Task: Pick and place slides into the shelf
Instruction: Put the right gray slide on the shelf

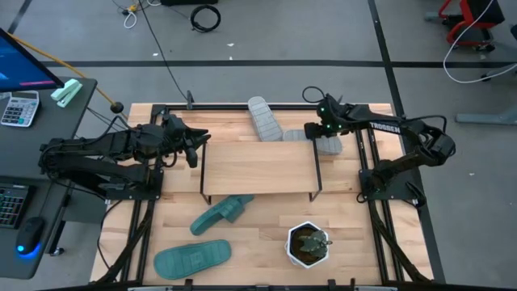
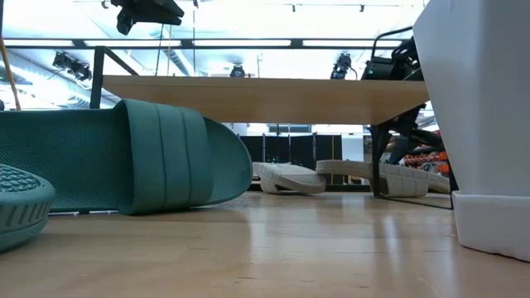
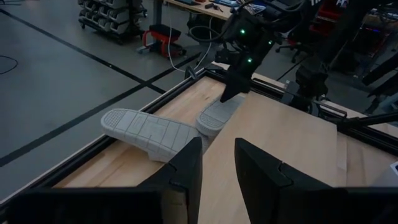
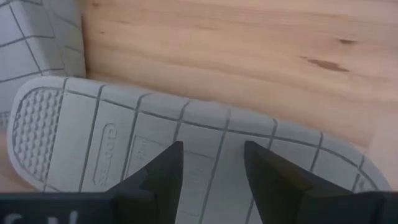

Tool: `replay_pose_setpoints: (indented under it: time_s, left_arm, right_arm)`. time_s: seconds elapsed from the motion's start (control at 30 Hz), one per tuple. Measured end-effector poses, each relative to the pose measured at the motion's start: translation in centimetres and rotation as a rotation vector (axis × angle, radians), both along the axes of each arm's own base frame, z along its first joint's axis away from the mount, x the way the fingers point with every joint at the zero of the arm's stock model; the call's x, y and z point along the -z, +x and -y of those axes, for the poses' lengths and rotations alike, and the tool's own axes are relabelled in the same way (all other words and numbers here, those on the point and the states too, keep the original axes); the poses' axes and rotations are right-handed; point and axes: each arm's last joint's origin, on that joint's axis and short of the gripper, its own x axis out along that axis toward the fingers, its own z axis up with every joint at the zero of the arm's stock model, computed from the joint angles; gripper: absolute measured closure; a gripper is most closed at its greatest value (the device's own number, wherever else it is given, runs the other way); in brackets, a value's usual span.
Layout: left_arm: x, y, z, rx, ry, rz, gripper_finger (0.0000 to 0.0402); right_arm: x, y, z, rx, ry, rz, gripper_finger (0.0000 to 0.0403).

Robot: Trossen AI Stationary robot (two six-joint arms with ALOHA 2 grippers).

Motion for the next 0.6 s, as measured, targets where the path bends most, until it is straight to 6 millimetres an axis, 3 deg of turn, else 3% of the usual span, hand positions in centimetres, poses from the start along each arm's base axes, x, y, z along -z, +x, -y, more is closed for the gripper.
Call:
replay_pose_setpoints:
  time_s: [0.37,0.6]
  left_arm:
    - [0.1,0.0,0.0,0.0,0.0,-0.015,0.03]
    - [0.2,-0.1,0.0,0.0,-0.001,-0.021,0.0302]
  right_arm:
    - [-0.5,0.0,-0.3,-0.014,-0.03,-0.004,0.0226]
    - [-1.6,-1.2,0.6,0.039,-0.107,-0.031,0.0226]
